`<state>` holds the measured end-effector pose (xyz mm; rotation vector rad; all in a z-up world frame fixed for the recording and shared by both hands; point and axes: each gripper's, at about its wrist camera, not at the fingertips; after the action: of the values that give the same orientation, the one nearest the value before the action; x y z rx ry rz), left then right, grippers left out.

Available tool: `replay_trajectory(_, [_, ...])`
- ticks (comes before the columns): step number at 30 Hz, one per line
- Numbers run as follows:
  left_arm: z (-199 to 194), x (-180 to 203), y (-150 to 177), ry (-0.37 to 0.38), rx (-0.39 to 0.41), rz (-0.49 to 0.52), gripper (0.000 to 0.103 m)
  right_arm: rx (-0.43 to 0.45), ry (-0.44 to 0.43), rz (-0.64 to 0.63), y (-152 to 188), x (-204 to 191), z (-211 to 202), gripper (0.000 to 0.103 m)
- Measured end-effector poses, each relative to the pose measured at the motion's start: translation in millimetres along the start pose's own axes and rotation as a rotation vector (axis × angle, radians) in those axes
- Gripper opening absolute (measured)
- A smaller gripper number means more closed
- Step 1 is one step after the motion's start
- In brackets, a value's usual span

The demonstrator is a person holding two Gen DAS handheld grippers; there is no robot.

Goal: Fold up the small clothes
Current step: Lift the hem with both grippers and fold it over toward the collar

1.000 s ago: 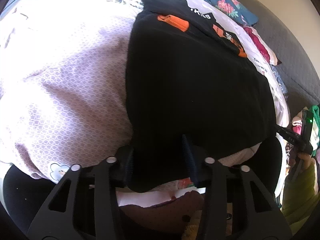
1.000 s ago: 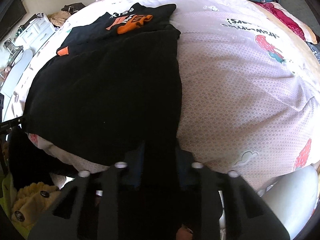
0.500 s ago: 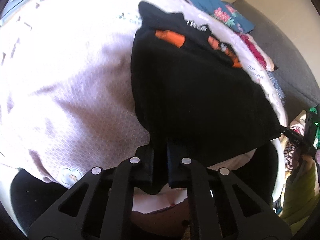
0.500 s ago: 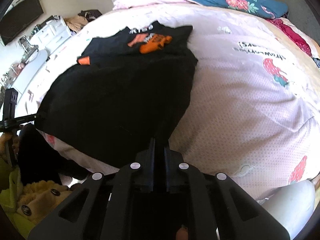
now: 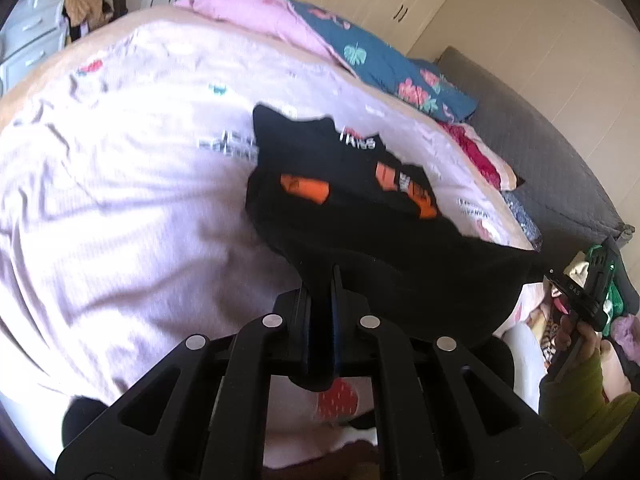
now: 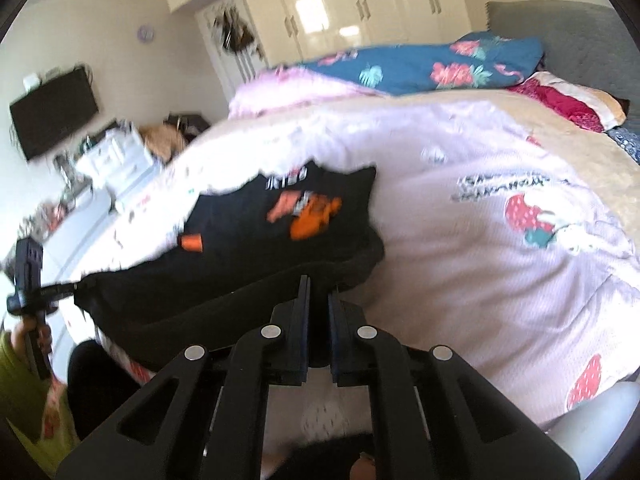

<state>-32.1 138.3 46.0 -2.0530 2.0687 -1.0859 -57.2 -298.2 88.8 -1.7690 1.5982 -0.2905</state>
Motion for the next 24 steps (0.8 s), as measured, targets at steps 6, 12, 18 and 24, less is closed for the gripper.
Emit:
replay_trajectory(6, [-13.5, 4.8, -20.7, 0.001, 0.072, 0.010, 0.002, 0.063, 0.009, 0.035, -16.4, 4.3, -8.5, 0.007])
replay_trajectory(12, [-17.2, 6.9, -41.9, 0.003, 0.122, 0.010, 0.002, 0.094, 0.033, 0.016, -30.7, -2.5, -10.7, 0.007])
replay_trajectory(18, [-15.0, 10.2, -62.7, -0.015, 0.158, 0.018, 0.002, 0.102, 0.071, 0.026, -48.1, -7.4, -2.2, 0.007])
replay_trajectory(24, [-9.2, 10.0, -78.7, -0.022, 0.184, 0.012, 0.002, 0.109, 0.085, 0.066, -65.6, 0.7, 11.6, 0.007])
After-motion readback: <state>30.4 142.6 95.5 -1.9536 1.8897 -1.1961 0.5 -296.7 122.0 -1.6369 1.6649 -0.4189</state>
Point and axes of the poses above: each gripper's, at about its wrist camera, not at the fingertips, and z roughly the way its jaws point, x to its right, y to its underside, and after that the axes turned 11 degrees about -x, right-handed
